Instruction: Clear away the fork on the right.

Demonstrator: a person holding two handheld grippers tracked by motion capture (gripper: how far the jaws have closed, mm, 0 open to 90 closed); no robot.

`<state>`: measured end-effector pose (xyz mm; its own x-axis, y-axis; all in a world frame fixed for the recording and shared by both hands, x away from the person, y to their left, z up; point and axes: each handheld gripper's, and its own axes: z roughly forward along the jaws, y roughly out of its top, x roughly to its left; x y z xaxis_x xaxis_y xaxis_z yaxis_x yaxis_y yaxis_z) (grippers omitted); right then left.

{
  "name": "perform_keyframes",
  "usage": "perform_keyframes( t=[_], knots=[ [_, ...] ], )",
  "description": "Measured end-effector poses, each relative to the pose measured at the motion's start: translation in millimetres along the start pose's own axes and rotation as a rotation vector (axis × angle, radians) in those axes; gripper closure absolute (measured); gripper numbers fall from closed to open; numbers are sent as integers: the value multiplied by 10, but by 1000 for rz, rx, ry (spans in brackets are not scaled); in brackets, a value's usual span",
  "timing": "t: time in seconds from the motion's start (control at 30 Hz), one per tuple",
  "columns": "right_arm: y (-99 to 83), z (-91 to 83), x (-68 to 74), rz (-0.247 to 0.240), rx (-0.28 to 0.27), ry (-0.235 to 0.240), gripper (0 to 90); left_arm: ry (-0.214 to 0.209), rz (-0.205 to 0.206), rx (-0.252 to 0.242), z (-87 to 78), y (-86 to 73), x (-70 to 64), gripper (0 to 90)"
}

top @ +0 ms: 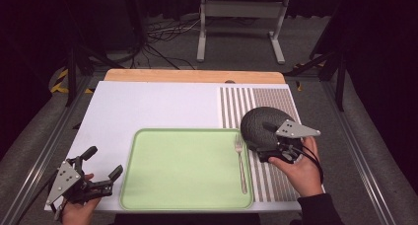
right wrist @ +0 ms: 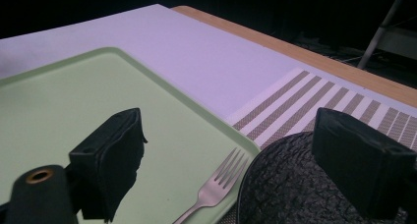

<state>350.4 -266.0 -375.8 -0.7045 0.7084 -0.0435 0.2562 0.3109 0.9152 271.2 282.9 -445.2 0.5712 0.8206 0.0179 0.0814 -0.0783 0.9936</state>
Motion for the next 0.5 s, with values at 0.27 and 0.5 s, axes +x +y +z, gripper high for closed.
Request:
perform_keyframes(
  t=[0.27,0.5],
  knots=[
    [-164,-145,-79,11,-74,-16,126,1,1,-4,1,0,2,0],
    [-302,-219,-124,16,-106,-15,126,0,-1,-7,0,0,2,0]
  ],
)
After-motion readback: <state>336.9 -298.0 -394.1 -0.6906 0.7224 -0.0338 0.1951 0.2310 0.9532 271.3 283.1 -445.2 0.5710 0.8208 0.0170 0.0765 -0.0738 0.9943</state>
